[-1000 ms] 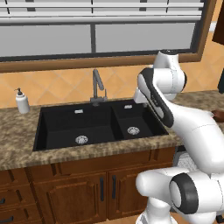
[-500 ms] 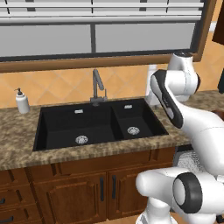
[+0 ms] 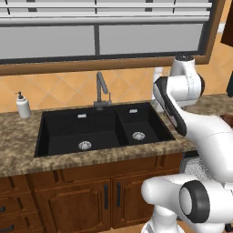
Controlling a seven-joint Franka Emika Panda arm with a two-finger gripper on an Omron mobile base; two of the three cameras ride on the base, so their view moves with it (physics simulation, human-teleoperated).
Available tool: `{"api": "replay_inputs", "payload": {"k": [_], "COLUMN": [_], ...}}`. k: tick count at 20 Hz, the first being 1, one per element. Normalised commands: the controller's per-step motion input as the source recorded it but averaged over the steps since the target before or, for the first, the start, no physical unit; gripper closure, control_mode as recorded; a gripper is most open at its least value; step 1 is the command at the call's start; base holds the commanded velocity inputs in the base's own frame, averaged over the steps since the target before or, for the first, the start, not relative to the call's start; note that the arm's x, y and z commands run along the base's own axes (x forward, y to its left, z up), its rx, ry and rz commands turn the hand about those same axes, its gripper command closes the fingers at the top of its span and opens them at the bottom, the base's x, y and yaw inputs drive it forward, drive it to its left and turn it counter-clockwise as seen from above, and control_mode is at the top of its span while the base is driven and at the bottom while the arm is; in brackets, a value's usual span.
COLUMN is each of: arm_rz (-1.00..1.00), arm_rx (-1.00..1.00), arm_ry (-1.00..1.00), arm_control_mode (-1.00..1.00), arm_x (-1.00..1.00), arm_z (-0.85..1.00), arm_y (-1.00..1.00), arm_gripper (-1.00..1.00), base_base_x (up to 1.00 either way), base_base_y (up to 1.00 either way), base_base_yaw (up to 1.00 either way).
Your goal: Pick up the cup and bowl from the counter, place them in the dishwasher, and close the dishwasher door.
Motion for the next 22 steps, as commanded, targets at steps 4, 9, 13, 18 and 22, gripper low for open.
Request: {"api": "replay_inputs", "payload": {"k": [4,9,13,18,22], "arm_rz": [-0.24,-0.21,-0.18,-0.05,0.0], "arm_rx": [-0.55,-0.23,0.0,0.0,0.0], "arm_ry": [0.04,0.0,0.05,0.0,0.0], "arm_control_mode": [-1.0,-1.0,-1.0,-1.0,-1.0], "arm_x": [-0.01,0.0,0.04,0.0,0.0], "arm_z": [0.0,0.0,0.0,0.0,0.0], "arm_y": [-0.28,-0.71,-0.97,-0.45,0.0], "arm_gripper": [-1.0,-1.0,-1.0,-1.0,-1.0], "base_base_x": [0.0,0.0,0.0,0.0,0.0], "base_base_y": [0.0,0.0,0.0,0.0,0.0], "base_base_yaw": [0.0,0.0,0.0,0.0,0.0]}}
